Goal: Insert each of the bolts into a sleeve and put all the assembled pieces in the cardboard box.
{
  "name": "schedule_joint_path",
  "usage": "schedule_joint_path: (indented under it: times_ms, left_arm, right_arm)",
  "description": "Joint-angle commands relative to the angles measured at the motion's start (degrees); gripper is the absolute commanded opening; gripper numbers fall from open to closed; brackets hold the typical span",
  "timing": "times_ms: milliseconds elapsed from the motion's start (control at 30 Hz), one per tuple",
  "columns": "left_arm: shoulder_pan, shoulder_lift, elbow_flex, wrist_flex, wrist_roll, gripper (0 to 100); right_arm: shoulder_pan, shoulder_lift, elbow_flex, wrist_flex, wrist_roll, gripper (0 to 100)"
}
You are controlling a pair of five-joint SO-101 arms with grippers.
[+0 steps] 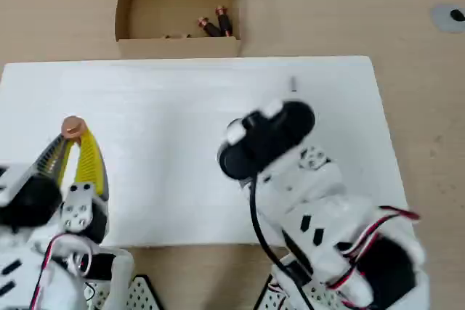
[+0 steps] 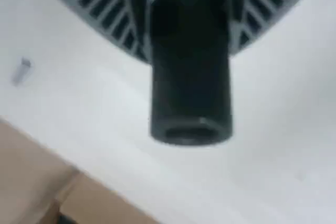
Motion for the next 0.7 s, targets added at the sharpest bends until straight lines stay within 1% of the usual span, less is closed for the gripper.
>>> schedule_joint_path:
  times_ms: [0, 67, 133, 233, 367, 500, 567, 667]
  left_arm:
    - [-0.26, -2.42, -4.48, -1.58, -0.09, 1]
    - [-0.26, -4.79, -4.48, -1.58, 0.00, 1]
    - [-0.44, -4.70, -4.84, -1.58, 1.93, 1]
    - [-0.62, -4.62, -4.66, -1.41, 5.80, 1]
    - [-0.26, -4.18, -3.16, -2.37, 11.25, 1]
    - [-0.26, -4.18, 2.37, -8.97, 15.65, 1]
    - [-0.18, -4.18, 5.27, -12.66, 16.62, 1]
    - [-0.09, -4.09, 9.32, -17.85, 17.93, 1]
  right_arm:
    - [-1.01, -9.89, 17.45, -12.75, -0.62, 1.0]
    - [-1.01, -15.52, 26.15, -20.84, -0.62, 1.0]
    - [-1.36, -20.44, 33.27, -27.96, -0.70, 1.0]
    - [-5.14, -25.98, 40.13, -34.29, -1.93, 1.0]
    - [-10.51, -28.09, 42.68, -40.44, -12.92, 1.0]
    - [-12.35, -25.10, 43.38, -43.69, -18.46, 1.0]
    - [-13.58, -23.52, 43.38, -45.45, -19.16, 1.0]
    - [-17.27, -21.67, 43.47, -47.56, -19.08, 1.0]
